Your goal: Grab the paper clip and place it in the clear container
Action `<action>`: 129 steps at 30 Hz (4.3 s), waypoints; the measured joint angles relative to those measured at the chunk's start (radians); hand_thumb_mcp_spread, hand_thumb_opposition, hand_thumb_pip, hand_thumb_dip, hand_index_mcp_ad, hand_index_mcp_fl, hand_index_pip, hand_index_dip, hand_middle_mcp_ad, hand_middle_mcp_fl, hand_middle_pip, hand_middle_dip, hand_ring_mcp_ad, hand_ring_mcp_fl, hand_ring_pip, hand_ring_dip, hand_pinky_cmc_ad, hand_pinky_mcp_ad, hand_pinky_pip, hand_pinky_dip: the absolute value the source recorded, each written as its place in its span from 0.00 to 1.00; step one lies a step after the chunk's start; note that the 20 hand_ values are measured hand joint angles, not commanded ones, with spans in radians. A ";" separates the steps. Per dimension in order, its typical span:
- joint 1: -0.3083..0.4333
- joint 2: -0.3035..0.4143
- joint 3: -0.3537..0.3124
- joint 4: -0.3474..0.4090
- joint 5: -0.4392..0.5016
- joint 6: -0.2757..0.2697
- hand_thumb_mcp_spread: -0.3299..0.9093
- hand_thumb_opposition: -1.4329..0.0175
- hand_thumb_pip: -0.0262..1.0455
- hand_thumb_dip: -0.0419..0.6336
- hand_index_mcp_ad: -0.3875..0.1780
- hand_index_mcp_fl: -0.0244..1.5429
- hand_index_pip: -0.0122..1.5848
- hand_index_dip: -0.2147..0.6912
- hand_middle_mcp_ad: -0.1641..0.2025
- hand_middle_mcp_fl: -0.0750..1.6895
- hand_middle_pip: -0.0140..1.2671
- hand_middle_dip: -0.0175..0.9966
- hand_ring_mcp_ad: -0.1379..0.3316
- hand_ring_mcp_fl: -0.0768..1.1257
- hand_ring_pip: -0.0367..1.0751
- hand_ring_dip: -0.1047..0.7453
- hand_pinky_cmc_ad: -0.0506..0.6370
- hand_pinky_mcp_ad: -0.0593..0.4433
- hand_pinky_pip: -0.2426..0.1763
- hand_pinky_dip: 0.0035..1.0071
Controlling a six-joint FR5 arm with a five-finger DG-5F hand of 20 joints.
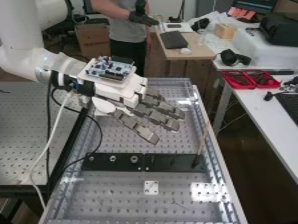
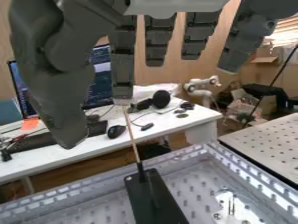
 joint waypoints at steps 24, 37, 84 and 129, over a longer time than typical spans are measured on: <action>-0.149 -0.202 0.125 0.046 -0.119 -0.129 0.63 0.43 0.54 0.42 0.41 0.18 0.73 0.38 0.44 0.07 0.12 0.16 0.53 0.06 0.11 0.20 0.58 0.65 0.48 0.19; -0.220 -0.270 0.159 0.092 -0.205 -0.157 0.63 0.43 0.54 0.44 0.38 0.19 0.83 0.38 0.45 0.11 0.12 0.17 0.53 0.06 0.11 0.20 0.59 0.65 0.52 0.18; -0.313 -0.387 0.231 0.116 -0.472 -0.255 0.66 0.43 0.54 0.44 0.32 0.23 0.89 0.36 0.43 0.15 0.12 0.20 0.51 0.08 0.12 0.22 0.56 0.65 0.67 0.19; -0.339 -0.434 0.299 0.067 -0.556 -0.294 0.69 0.40 0.54 0.44 0.28 0.26 0.92 0.35 0.43 0.16 0.12 0.20 0.51 0.09 0.13 0.23 0.56 0.65 0.67 0.18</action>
